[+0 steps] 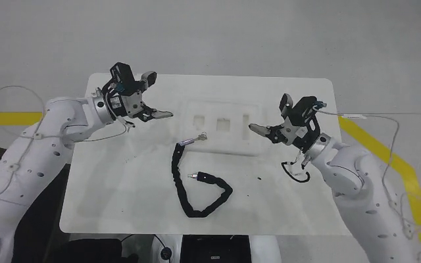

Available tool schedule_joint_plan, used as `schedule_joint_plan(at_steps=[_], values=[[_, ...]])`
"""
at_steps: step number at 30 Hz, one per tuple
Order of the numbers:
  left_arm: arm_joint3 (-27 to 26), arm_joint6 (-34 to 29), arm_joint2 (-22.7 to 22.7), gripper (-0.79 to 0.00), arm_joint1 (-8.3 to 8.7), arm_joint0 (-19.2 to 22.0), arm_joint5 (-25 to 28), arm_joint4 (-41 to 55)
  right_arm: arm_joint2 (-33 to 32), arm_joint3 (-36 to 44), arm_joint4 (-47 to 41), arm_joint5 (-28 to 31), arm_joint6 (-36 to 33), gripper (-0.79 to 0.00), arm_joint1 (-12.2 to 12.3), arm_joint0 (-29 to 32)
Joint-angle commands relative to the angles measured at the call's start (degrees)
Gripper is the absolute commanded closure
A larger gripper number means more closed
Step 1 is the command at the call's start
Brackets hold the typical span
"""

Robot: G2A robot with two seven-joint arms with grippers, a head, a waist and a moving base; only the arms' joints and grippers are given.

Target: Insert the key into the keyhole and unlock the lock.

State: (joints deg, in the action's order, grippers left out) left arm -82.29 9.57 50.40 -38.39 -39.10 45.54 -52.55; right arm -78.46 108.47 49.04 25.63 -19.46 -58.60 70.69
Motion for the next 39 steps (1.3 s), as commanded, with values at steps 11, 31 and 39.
schedule_joint_plan(at_steps=[11,31,39], values=[[8.23,9.8,5.29,-0.785,-0.36,2.14,3.43,-7.82,-2.58,-1.71,14.86,-2.78,1.18,-0.785,0.32,-4.12],[9.32,11.35,8.74,-0.784,0.05,0.02,5.08,-10.7,-3.83,1.59,22.47,-7.24,0.01,-0.785,0.39,-3.45],[9.31,11.36,8.74,-0.784,0.05,0.02,5.08,-10.7,-3.83,1.59,22.47,-7.24,0.01,-0.785,0.39,-3.45]])
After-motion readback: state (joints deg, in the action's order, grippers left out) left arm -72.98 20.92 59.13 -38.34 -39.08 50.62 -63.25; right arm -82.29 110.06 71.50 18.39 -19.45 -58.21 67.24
